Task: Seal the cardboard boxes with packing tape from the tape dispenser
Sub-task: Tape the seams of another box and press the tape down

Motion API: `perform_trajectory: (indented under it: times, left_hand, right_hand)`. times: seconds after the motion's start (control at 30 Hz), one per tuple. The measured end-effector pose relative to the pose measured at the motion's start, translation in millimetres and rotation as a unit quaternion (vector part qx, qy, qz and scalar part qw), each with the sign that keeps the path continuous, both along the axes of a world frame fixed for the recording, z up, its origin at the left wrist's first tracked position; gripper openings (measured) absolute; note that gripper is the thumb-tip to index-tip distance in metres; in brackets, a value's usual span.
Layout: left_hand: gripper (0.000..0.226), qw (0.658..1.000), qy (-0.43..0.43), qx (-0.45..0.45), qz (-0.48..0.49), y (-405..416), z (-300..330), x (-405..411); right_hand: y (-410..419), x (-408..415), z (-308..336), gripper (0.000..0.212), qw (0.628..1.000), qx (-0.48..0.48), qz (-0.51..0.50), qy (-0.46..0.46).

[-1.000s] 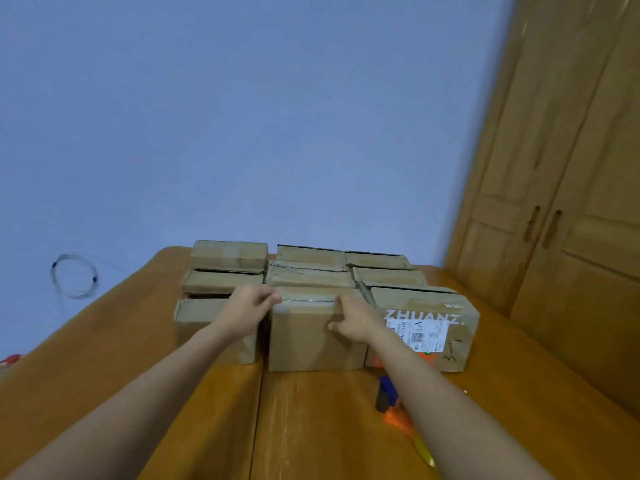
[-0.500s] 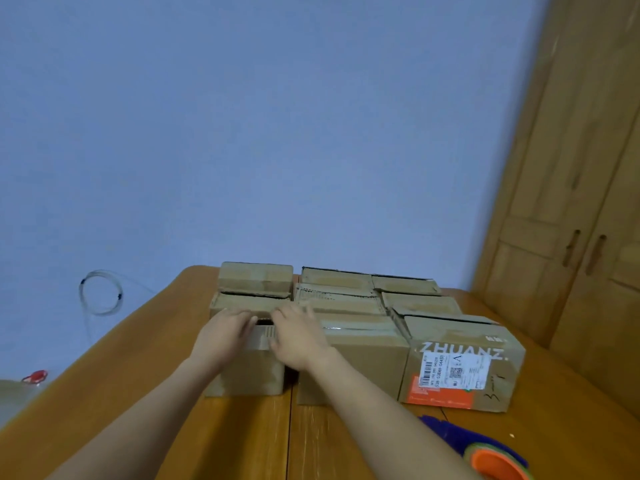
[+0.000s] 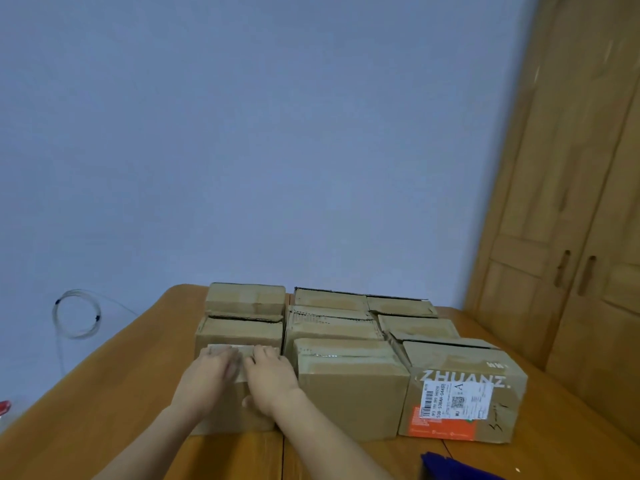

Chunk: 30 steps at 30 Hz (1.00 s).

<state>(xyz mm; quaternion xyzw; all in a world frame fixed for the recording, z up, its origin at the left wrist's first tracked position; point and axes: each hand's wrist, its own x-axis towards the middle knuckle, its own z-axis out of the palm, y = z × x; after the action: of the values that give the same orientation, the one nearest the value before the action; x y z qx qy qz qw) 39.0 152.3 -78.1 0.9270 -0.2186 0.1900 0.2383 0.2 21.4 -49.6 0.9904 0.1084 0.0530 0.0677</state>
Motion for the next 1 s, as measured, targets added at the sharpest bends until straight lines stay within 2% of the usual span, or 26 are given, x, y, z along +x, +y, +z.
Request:
perform_trajectory:
  times: [0.07,0.13,0.27,0.43,0.63,0.8,1.0]
  left_hand:
    - [0.032,1.0,-0.001,0.01,0.012,1,-3,1]
    - [0.023,1.0,-0.003,0.019,0.018,2,1,-1]
    - [0.033,1.0,0.002,-0.005,0.014,3,9,-9]
    - [0.026,1.0,-0.006,-0.003,0.013,12,15,-26]
    - [0.024,0.998,0.0,-0.054,0.025,14,8,-51]
    - [0.037,0.998,0.022,-0.047,0.036,14,7,-84]
    - [0.038,0.998,-0.002,-0.062,0.009,-4,5,-128]
  right_hand:
    - [2,-1,1,0.066,1.0,-0.003,0.001,-0.002]
    - [3,-2,5,0.063,1.0,-0.017,0.001,0.0]
    - [5,-6,8,0.062,1.0,-0.028,0.005,-0.004]
    - [4,-21,9,0.065,0.999,-0.026,0.016,-0.014]
    - [8,-54,15,0.064,0.998,-0.044,0.043,-0.02]
    - [8,-88,17,0.065,0.997,-0.053,0.061,-0.02]
    - [-12,-133,19,0.063,0.996,-0.058,0.065,-0.024]
